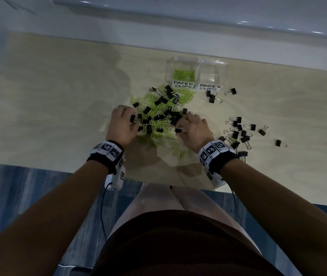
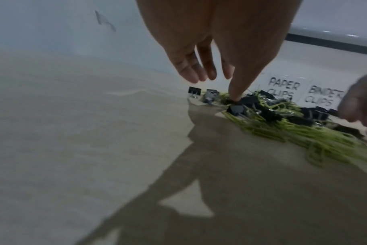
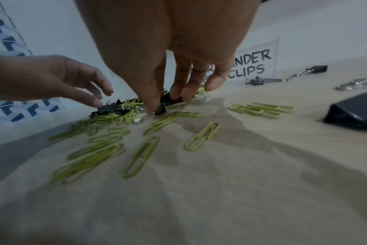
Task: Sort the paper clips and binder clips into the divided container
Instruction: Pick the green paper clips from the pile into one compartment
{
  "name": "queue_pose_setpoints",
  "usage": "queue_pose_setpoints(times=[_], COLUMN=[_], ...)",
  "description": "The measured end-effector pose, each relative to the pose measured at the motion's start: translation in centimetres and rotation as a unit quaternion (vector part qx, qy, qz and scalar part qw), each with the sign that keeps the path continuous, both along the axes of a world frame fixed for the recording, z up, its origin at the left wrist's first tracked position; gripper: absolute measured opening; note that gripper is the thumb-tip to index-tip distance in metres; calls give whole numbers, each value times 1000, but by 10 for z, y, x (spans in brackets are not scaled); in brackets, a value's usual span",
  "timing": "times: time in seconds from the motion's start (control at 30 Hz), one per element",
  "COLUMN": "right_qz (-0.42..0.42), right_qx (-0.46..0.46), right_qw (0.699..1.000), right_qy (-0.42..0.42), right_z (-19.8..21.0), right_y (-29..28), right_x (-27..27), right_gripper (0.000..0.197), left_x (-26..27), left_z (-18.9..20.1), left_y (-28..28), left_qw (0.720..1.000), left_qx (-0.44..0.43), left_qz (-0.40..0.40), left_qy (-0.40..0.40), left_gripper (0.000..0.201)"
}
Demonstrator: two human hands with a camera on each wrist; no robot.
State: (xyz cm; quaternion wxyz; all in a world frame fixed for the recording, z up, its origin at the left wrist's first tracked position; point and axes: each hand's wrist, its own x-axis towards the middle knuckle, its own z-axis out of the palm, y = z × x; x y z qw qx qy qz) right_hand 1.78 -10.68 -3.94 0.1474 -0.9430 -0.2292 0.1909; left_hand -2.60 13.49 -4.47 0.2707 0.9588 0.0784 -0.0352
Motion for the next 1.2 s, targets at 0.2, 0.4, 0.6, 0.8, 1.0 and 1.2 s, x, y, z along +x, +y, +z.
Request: queue_pose_setpoints(times=[0.2,0.4,0.6,0.8,1.0,1.2], right_qz=[51,64,-31,-233,-146,-112], right_qx=[-41,-6,126,111,90,34], right_qw=[998,998,991,965,982,990], right_qy=[-17,-21,-6,-44,-77,74], right_z=[-2,-4,4,-2,0,3], right_y=[4,0,-22,-90,-107,-80], right_x=[-1,0,0,9,-7,-34], right_gripper=[22,6,6,4,25,68], left_x=[2,17,21,17,-2,-40], left_z=[1,-1,-4,-1,4,-2], left_y=[-34,-51,-44,-18,2,-19], left_qw=[980,967,965,998,998,983], left_qx=[26,74,91,27,32,9], left_qz=[-198,-234,-241,-62,-44,-161], left_qy=[17,62,41,15,-29,93], left_gripper=[20,24,19,14,24,66])
